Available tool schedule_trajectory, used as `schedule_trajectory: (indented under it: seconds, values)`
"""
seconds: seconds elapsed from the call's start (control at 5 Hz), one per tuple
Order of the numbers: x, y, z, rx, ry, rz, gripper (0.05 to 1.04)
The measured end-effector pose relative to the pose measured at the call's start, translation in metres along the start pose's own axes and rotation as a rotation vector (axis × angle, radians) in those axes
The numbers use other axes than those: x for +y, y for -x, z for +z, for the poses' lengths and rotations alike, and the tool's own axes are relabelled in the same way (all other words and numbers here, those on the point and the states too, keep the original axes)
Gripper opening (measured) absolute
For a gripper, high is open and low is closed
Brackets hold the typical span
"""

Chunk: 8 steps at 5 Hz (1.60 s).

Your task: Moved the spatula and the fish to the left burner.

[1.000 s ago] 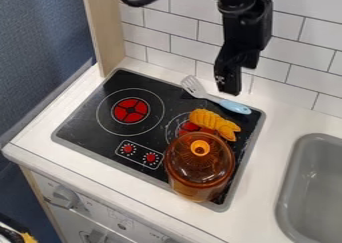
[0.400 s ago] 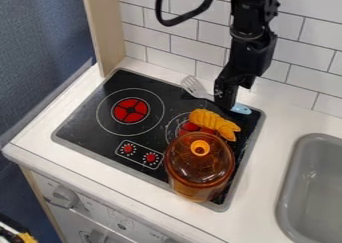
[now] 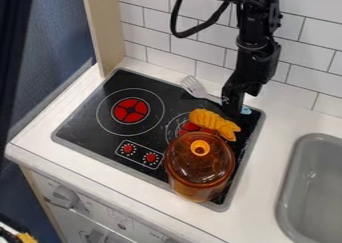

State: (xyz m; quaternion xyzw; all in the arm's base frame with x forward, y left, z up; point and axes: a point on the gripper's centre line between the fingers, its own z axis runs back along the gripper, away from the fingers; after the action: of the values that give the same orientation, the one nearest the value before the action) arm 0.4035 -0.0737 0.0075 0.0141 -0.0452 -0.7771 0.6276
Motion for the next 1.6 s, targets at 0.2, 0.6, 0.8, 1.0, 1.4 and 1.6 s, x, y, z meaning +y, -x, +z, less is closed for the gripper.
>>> schedule_trajectory:
  seconds: [0.2,0.6,0.8,1.0,1.4,1.6]
  values:
    - [0.001,0.001,-0.012,-0.006,0.019,-0.013,1.0]
    - [0.0,0.002,-0.021,-0.021,0.012,0.011,0.669]
    - [0.0,0.0,-0.019,-0.042,-0.003,0.02,0.401]
    - [-0.002,-0.001,-0.018,-0.049,-0.009,0.026,0.331]
    - [0.0,-0.002,0.013,-0.056,-0.081,0.074,0.331]
    - [0.0,-0.011,0.028,-0.088,-0.085,0.115,0.331]
